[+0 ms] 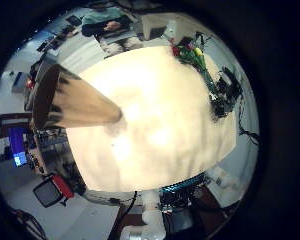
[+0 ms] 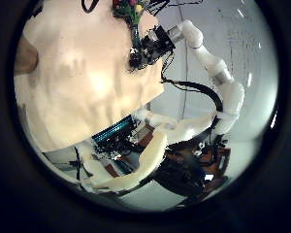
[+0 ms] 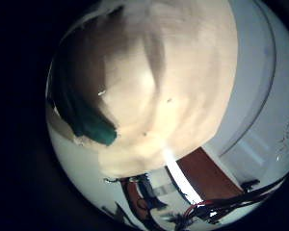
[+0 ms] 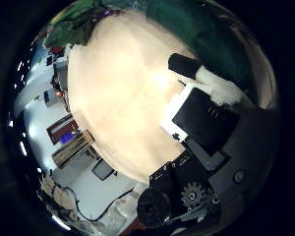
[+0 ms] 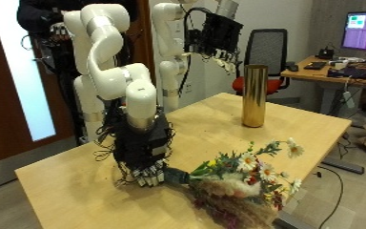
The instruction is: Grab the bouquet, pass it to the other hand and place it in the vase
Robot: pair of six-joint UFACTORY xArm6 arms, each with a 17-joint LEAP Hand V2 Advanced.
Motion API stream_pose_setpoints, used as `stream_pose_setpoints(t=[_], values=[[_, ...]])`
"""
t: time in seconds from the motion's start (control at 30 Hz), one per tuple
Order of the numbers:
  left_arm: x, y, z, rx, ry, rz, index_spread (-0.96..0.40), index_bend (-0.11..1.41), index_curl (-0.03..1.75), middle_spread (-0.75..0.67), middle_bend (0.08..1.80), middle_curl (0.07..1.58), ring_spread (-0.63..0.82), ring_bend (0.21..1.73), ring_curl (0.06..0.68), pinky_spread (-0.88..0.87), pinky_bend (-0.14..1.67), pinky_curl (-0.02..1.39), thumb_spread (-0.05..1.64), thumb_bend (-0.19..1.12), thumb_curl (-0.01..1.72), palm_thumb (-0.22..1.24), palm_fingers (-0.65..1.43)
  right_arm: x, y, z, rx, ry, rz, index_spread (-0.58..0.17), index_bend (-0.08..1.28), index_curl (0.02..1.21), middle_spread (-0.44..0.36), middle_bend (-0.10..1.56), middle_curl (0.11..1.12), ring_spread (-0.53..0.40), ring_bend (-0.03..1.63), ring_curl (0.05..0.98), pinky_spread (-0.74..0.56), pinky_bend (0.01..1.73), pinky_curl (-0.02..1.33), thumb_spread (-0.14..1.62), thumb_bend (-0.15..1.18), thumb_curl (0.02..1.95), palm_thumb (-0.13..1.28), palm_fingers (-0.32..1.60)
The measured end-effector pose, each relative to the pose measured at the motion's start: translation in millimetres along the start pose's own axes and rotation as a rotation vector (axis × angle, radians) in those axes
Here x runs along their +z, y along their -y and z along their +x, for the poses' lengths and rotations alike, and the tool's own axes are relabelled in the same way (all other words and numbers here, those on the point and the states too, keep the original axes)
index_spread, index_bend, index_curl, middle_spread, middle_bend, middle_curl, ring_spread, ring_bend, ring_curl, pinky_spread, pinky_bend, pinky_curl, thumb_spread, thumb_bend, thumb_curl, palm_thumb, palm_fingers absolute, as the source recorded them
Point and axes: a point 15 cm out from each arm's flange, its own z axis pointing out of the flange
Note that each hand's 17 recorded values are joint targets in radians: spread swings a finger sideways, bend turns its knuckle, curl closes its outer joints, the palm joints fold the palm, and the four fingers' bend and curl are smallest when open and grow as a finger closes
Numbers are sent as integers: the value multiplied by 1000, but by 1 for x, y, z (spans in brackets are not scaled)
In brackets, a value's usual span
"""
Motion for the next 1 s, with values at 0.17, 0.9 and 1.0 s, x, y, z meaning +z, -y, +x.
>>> stream_pose_setpoints(t=[0.17,0.9,1.0], values=[[-2,1,2,2,-2,6,222,165,300,360,279,327,517,421,228,506,188,286,998,-26,289,249,28,-19,5,0,-4,6,40,-398,681,747,-213,1044,624,-300,1156,414,-522,1158,241,782,-15,539,937,1307],[-8,3,-4,-42,-1,23,231,168,305,363,276,325,516,425,224,504,186,277,998,-26,289,249,45,-162,-31,28,-80,181,340,-307,1000,1022,-144,1327,799,-189,1455,624,-181,1417,595,573,-5,819,1233,1082],[-9,3,-4,-46,-1,25,233,171,307,363,274,325,515,425,222,504,185,275,998,-26,289,249,47,-184,-46,22,-127,265,375,-297,1004,1026,-135,1335,799,-192,1452,629,-175,1385,639,524,-7,857,1233,1089]])
